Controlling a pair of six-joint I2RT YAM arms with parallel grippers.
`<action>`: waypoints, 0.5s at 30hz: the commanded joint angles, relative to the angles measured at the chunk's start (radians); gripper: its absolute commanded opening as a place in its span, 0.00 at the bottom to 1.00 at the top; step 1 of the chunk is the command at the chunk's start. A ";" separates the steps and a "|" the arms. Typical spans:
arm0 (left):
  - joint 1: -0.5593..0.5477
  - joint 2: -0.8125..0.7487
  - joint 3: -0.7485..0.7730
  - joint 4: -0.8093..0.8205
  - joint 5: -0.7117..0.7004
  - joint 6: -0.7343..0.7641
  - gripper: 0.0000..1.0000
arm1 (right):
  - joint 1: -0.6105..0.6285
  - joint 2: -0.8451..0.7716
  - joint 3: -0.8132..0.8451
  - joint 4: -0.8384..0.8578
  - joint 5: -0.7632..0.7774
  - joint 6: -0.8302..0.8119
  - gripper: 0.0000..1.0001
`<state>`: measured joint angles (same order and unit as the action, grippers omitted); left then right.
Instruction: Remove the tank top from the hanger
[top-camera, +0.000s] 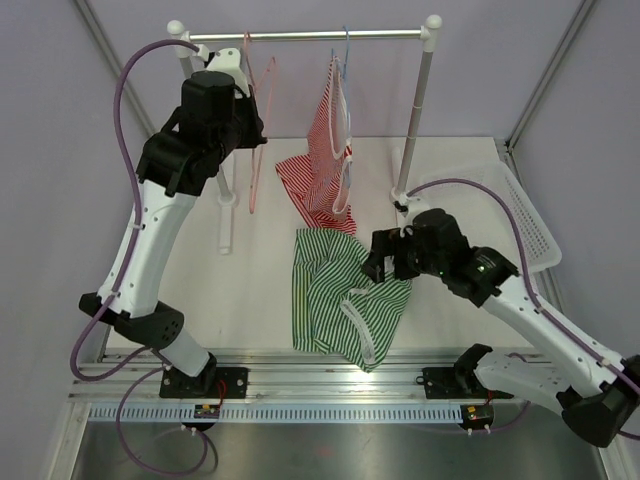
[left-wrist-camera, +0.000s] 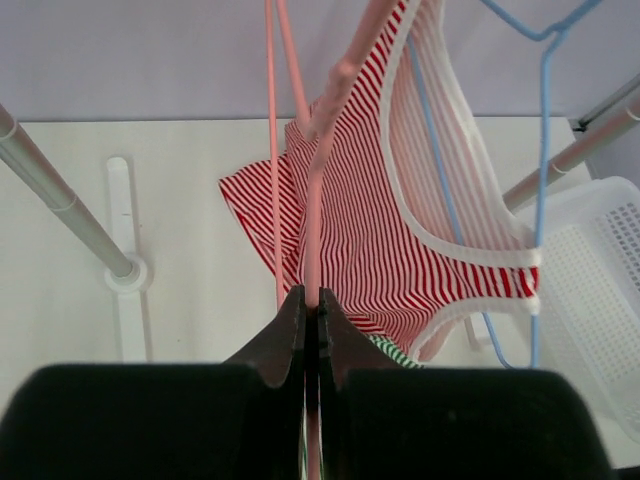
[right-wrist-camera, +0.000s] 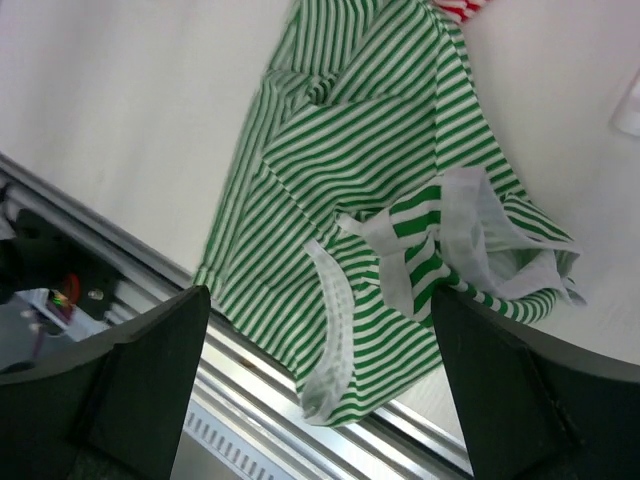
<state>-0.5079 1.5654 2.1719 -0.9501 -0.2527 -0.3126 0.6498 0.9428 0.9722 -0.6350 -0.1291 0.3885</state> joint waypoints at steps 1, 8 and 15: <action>0.055 0.051 0.087 -0.027 0.035 0.033 0.00 | 0.103 0.088 0.080 -0.115 0.285 -0.028 0.99; 0.117 0.156 0.197 -0.015 0.098 0.066 0.00 | 0.145 0.125 0.151 -0.200 0.442 -0.040 1.00; 0.157 0.206 0.197 0.069 0.155 0.093 0.00 | 0.145 -0.038 0.103 -0.112 0.278 -0.071 0.99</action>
<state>-0.3603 1.7580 2.3222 -0.9707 -0.1471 -0.2573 0.7876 0.9493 1.0725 -0.7906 0.2085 0.3523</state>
